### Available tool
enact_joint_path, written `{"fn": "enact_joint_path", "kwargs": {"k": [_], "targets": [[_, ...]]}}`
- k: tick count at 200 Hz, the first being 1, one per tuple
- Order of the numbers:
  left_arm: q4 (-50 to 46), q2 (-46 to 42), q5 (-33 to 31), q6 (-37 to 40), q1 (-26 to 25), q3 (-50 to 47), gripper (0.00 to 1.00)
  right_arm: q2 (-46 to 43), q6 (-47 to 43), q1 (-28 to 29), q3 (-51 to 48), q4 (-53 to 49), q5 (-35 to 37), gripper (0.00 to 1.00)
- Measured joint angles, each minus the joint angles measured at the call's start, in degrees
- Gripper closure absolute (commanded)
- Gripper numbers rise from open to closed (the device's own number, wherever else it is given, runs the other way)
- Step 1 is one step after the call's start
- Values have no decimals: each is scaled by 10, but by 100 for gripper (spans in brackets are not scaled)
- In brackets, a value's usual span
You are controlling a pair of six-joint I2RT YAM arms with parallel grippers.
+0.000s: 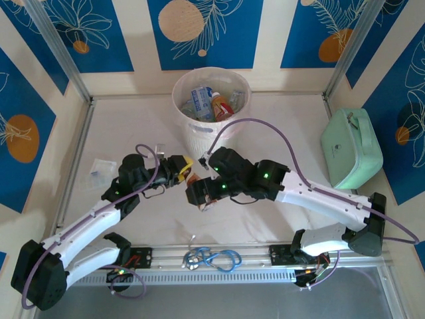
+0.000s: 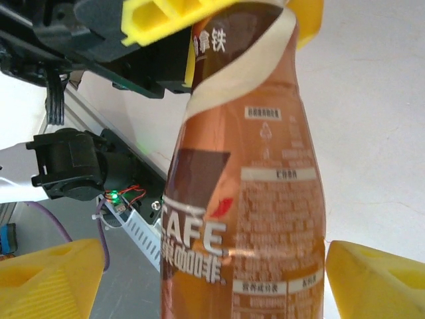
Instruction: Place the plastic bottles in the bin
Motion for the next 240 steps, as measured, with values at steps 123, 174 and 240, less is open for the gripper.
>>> {"fn": "enact_joint_path", "kwargs": {"k": [123,174,240], "targets": [[57,0,-8,-52,8,-21,63,0,6,6,-22,6,-4,46],[58,-1,-10,-57,17,-21,0,0,5,7,-9,-1,-2,49],[-209,-48,-10,155,76,188,0,5,-65,-63,166,-89,1,50]]}}
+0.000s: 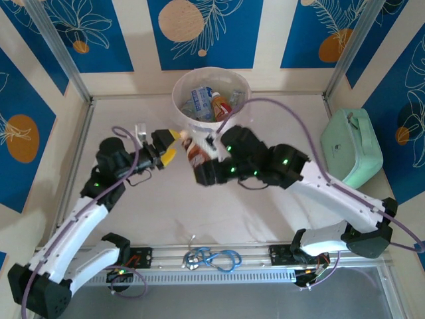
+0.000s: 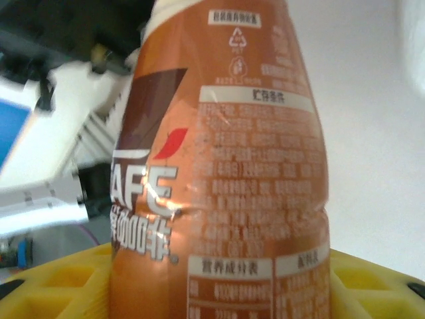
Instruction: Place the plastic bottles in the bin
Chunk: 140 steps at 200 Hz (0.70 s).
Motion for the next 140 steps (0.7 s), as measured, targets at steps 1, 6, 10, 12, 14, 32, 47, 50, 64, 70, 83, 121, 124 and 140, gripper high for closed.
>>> {"fn": "enact_joint_path", "kwargs": {"k": [1,6,10,12,14,32,47,50,64,70,83,121,124,140], "targets": [[-3,-1,0,2,0,3,0,0,-1,-2,3,-1,0,50],[-29,-6,-7,28,2,23,0,3,-10,-21,27,-6,-2,50],[-51,-10,-15,47,2,38,0,6,-16,-34,42,-8,-2,50],[-62,-12,-18,58,2,45,0,7,-20,-43,52,-10,-5,50],[-73,-14,-22,65,2,52,0,10,-22,-52,62,-12,-6,50],[-148,-27,-56,132,3,82,0,38,-52,-130,148,-25,-23,50],[-198,-33,-79,169,3,83,0,76,-74,-188,223,-40,-39,50],[-208,-33,-83,176,3,83,0,87,-80,-199,239,-43,-42,50],[-234,-28,-96,195,4,78,0,139,-99,-237,309,-61,-55,50],[-242,-23,-101,201,4,76,0,163,-105,-249,338,-69,-59,50],[-254,-12,-110,209,4,67,0,220,-120,-268,404,-92,-64,51],[-268,4,-129,219,5,48,1,390,-164,-304,598,-174,-60,50],[-268,5,-130,219,5,47,1,402,-168,-306,610,-178,-60,50],[-267,8,-134,220,6,44,2,444,-189,-314,652,-201,-54,49]]}}
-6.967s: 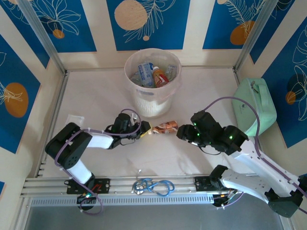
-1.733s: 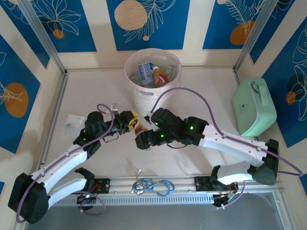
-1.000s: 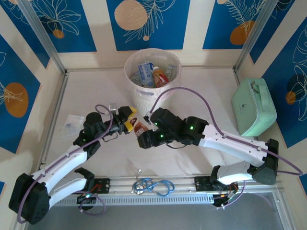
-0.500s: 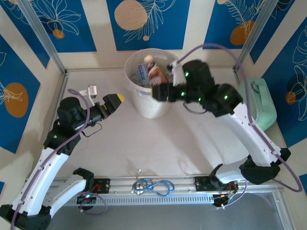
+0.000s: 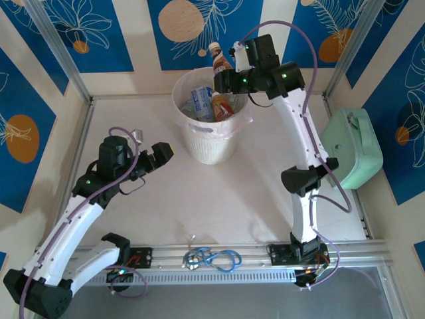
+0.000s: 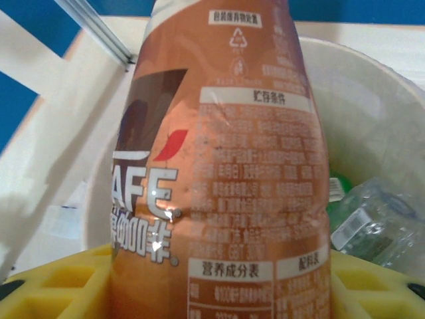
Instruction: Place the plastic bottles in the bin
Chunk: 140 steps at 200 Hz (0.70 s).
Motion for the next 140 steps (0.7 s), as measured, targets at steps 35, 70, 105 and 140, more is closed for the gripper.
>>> {"fn": "enact_joint_path", "kwargs": {"k": [35,70,105,140], "targets": [[0,12,-3,0,3,-3,4,15,-46,0,-12,-13,36,44],[5,17,-4,-1,6,-15,4,15,-75,6,-26,-11,68,18],[17,17,-4,-3,8,-30,5,15,-74,10,-26,-7,94,20],[22,17,-4,-7,10,-42,7,-3,-53,33,-79,8,142,33]]}}
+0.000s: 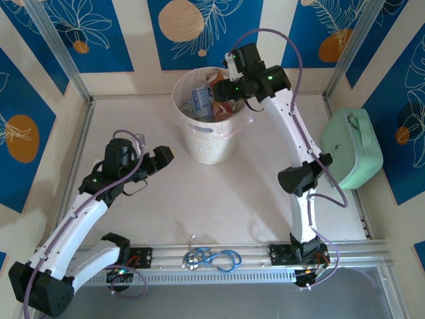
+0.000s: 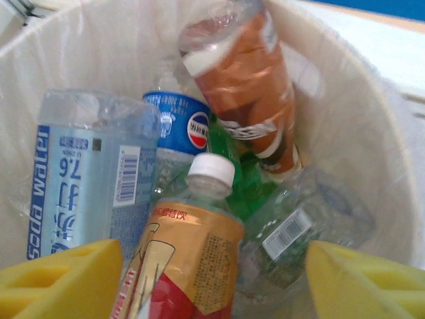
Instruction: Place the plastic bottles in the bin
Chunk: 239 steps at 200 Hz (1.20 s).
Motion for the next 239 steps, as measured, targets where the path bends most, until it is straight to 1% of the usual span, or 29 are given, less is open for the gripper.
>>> {"fn": "enact_joint_path", "kwargs": {"k": [22,34,46,64,85,98,110,124,134,147,161,169,190,206,220,239], "targets": [[5,0,2,-4,4,-3,8,-21,26,19,-43,4,20,44],[7,0,4,-5,6,-4,9,-24,40,23,-44,3,21,49],[9,0,5,-6,7,-5,9,-26,54,21,-41,0,23,52],[9,-2,5,-6,10,-5,10,-29,75,17,-36,-2,25,52],[7,-4,4,-3,16,-5,9,-49,90,25,-41,-3,42,50],[0,-4,1,2,19,-1,7,-82,99,44,-62,0,59,47],[-20,-4,-10,16,21,13,5,-130,109,66,-103,6,75,44],[-39,-6,-33,37,22,39,0,-207,127,90,-178,18,89,39],[-47,-12,-53,55,23,55,0,-268,144,100,-238,30,99,35],[-57,-27,-90,77,23,73,0,-360,167,104,-337,50,120,27],[-62,-43,-136,102,23,85,0,-456,194,104,-446,67,145,14],[-64,-50,-165,117,23,87,0,-511,208,103,-511,81,159,0],[-65,-57,-238,162,23,86,0,-637,240,89,-686,115,174,1],[-59,-53,-286,181,23,69,0,-703,276,78,-803,136,188,1],[-35,-54,-313,198,23,28,0,-753,314,63,-903,152,201,1],[3,-55,-345,228,23,-46,0,-826,344,15,-1008,162,202,1]]}}
